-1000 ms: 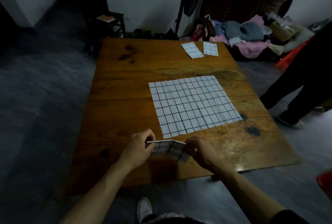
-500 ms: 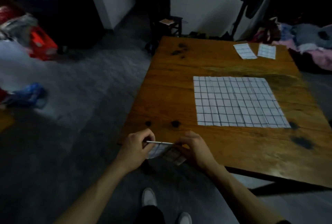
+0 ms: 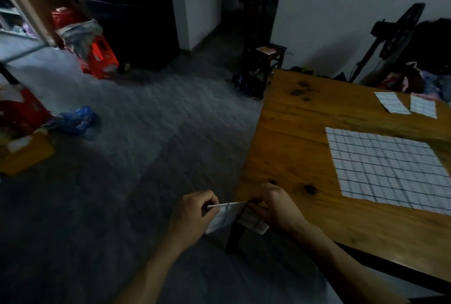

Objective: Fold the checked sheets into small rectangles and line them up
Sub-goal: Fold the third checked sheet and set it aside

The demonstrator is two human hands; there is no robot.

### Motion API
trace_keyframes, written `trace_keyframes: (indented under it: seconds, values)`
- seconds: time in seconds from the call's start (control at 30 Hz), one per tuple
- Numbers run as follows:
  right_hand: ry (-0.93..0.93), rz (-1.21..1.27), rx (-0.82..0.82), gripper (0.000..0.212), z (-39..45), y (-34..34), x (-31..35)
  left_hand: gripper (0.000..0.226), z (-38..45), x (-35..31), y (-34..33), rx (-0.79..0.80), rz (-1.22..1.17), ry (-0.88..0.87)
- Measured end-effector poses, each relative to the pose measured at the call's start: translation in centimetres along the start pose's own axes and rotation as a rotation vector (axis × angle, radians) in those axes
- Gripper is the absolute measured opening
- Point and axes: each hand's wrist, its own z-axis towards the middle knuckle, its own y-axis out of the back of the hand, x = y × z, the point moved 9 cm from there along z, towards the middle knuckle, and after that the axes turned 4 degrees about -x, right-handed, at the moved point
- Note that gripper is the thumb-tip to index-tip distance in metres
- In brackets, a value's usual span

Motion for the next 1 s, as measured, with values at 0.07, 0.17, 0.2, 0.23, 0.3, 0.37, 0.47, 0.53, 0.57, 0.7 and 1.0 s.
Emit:
trace_keyframes:
  seconds: [0.07, 0.17, 0.2, 0.23, 0.3, 0.37, 0.47, 0.53, 0.57, 0.7, 1.0]
  values:
    - [-0.009, 0.009, 0.009, 0.024, 2.5, -1.3, 2.8, 0.010, 0.3, 2.7, 3.5, -0.033, -0.032, 0.000]
    - [0.002, 0.011, -0.007, 0.013, 6.2, -2.5, 6.3, 0.010, 1.0, 5.8, 7.4, -0.052, -0.049, 0.000]
    - [-0.019, 0.008, -0.011, 0.009, 7.2, -2.8, 6.8, 0.013, 1.4, 6.6, 8.3, -0.049, -0.048, 0.001]
    - [-0.044, 0.009, -0.012, 0.008, 8.3, -3.2, 7.1, 0.016, 1.9, 7.3, 9.2, -0.049, -0.049, -0.004]
    - [-0.064, 0.019, -0.041, 0.007, 10.3, -3.6, 7.0, 0.018, 3.5, 8.6, 10.5, -0.046, -0.067, -0.025]
    - [-0.080, 0.050, -0.038, 0.007, 12.2, -4.0, 6.5, 0.019, 5.5, 9.6, 11.7, -0.062, -0.102, -0.029]
    - [-0.096, 0.068, -0.038, 0.003, 15.9, -4.2, 5.4, 0.017, 8.6, 12.0, 13.0, -0.079, -0.149, -0.002]
    - [-0.087, 0.106, -0.089, 0.012, 19.2, -3.8, 4.7, 0.020, 10.9, 14.4, 13.0, -0.043, -0.147, 0.047]
    - [-0.085, 0.126, -0.102, 0.017, 20.8, -3.8, 4.2, 0.021, 12.3, 15.7, 12.9, -0.017, -0.135, 0.071]
    - [-0.103, 0.166, -0.123, 0.016, 27.8, -3.4, 0.7, 0.020, 20.4, 18.6, 13.4, -0.026, -0.031, 0.076]
    - [-0.264, 0.164, -0.226, 0.008, 36.7, 2.0, -9.9, 0.010, 39.2, 17.6, 10.3, 0.117, 0.076, -0.106]
